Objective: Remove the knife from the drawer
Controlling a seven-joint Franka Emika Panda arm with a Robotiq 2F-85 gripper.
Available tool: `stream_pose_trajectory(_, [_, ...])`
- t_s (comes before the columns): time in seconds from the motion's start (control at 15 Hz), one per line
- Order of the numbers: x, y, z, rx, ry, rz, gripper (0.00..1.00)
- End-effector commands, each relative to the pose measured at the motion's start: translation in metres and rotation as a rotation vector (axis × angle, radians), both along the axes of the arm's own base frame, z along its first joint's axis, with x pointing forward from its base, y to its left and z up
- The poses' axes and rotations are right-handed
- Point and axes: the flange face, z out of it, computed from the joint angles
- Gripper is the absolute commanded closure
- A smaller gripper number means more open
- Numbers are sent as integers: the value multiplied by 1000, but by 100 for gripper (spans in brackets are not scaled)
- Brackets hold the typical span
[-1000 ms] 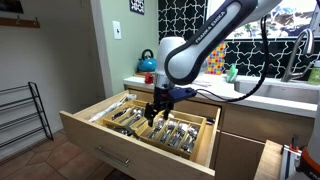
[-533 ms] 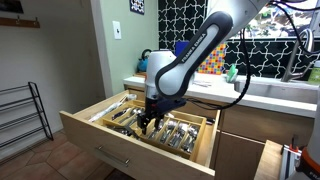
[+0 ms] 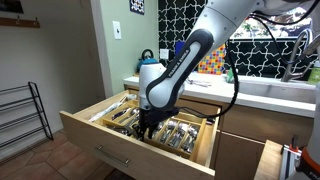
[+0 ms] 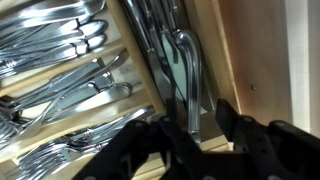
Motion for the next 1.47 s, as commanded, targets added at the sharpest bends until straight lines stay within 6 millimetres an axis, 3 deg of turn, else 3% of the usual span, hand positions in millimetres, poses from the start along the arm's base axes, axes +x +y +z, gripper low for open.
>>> stream_pose_trajectory(0.0, [10,8,-13,-10,-2,-26,57])
stream_pose_trajectory(0.67, [30,17,-33,-22,5,-63,67])
stream_pose_trajectory(0.73, [31,17,-34,-24,6,-64,73])
stream_pose_trajectory(0.8, [32,18,-35,-29,3,-63,92])
stream_pose_trajectory(0.93, [34,16,-34,-43,3,-58,99])
stream_pose_trajectory(1.13, [31,14,-16,-52,-9,-55,95])
stream_pose_trajectory(1.4, [23,9,36,-90,-57,-9,95])
